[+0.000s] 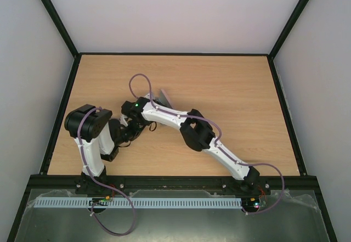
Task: Organize the sunglasses
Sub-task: Place the sunglasses in the sunglasses case.
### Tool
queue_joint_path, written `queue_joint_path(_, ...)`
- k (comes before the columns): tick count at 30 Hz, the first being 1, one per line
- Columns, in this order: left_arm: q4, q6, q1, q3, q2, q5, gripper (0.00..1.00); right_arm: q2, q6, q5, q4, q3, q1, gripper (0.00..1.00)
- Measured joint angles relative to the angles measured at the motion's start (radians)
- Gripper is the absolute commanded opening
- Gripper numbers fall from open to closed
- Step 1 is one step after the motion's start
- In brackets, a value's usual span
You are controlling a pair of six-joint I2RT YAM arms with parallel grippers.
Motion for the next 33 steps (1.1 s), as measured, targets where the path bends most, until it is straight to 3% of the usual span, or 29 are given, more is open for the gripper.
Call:
queue_joint_path(7,0.0,0.0,0.0,0.0,0.0,0.0,0.12,-0.162,-0.026,-0.074,0.127,-0.172,0.007,0.38)
queue_joint_path(19,-0.033,0.033,-0.021,-0.01,-0.055,-0.049,0.13,-0.662,-0.134,-0.362,0.526,-0.668,-0.01,0.46)
queue_joint_path(24,-0.265,0.103,-0.079,-0.011,-0.212,-0.157,0.15,-0.912,-0.16,-0.607,0.692,-0.967,-0.143,0.53)
queue_joint_path(28,-0.51,0.166,-0.111,0.026,-0.354,-0.225,0.19,-0.951,-0.196,-0.673,0.734,-1.006,-0.225,0.59)
queue_joint_path(33,-0.792,0.223,-0.159,0.059,-0.54,-0.309,0.49,-0.904,-0.245,-0.691,0.752,-0.999,-0.204,0.67)
